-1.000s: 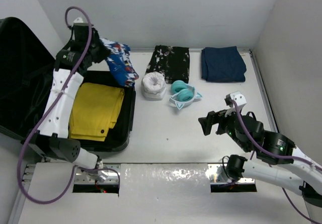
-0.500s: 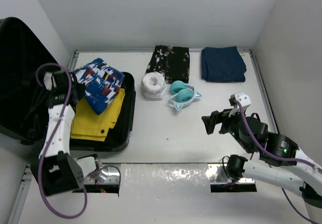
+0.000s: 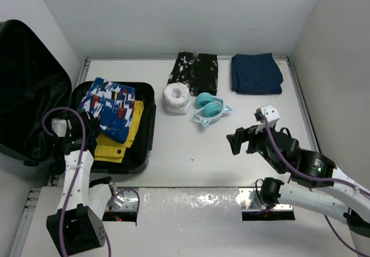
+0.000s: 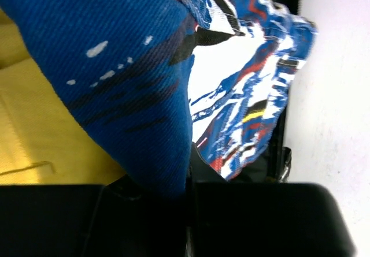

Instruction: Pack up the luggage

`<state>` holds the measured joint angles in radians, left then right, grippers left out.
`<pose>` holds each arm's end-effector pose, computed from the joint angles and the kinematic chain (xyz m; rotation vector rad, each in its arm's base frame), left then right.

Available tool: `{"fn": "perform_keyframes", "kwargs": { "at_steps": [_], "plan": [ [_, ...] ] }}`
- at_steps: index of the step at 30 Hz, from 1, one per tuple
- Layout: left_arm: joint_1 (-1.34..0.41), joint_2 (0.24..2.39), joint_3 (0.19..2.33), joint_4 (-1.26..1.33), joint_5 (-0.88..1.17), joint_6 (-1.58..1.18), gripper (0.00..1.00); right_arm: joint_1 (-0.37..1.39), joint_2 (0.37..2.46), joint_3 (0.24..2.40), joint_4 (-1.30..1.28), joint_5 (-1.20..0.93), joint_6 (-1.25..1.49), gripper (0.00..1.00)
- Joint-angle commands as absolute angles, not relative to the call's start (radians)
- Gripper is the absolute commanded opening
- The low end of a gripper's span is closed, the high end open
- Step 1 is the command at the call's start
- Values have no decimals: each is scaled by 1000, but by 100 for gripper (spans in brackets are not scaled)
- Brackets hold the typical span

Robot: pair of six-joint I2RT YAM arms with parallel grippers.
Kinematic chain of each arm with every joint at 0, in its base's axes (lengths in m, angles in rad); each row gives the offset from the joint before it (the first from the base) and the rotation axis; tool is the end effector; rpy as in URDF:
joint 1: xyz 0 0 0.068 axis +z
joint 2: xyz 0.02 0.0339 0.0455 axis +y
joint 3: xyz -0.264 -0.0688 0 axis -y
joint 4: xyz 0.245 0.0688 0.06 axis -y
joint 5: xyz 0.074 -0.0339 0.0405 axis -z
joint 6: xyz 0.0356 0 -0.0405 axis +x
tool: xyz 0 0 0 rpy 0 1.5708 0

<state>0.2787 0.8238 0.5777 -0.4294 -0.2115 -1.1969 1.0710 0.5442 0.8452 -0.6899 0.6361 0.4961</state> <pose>0.1689 0.0561 0.2377 -1.5903 1.5798 -0.2633 0.0690 0.0823 0.3412 -0.1334 1.9008 0.4471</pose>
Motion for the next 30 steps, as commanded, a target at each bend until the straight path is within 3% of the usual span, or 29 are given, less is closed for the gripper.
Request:
{"fn": "perform_keyframes", "kwargs": {
  "at_steps": [1, 5, 6, 8, 9, 10, 14, 21, 23, 26, 30],
  "plan": [
    [281, 821, 502, -427, -169, -1241, 0, 1074, 560, 831, -637, 612, 489, 99],
    [282, 859, 468, -454, -137, -1204, 3, 1074, 577, 834, -637, 606, 489, 99],
    [282, 871, 463, -443, -112, -1187, 24, 1074, 581, 834, -635, 604, 488, 99],
    [282, 884, 459, -422, -68, -1126, 52, 1074, 587, 836, -630, 604, 485, 99],
    [282, 896, 469, -449, -37, -1109, 83, 1074, 595, 836, -626, 604, 483, 99],
    [282, 902, 512, -471, -26, -1086, 90, 1074, 600, 838, -624, 606, 483, 99],
    [282, 896, 696, -650, -70, -924, 100, 1074, 626, 848, -624, 609, 476, 99],
    [281, 819, 1075, -1047, -463, -844, 100, 1074, 634, 868, -633, 624, 472, 99],
    [282, 760, 1106, -1042, -427, -807, 100, 1074, 635, 873, -635, 627, 472, 99],
    [282, 672, 1037, -718, -147, -667, 100, 1074, 644, 876, -632, 629, 472, 99],
    [282, 761, 1063, -726, -109, -695, 100, 1075, 672, 891, -646, 630, 463, 99]
  ]
}}
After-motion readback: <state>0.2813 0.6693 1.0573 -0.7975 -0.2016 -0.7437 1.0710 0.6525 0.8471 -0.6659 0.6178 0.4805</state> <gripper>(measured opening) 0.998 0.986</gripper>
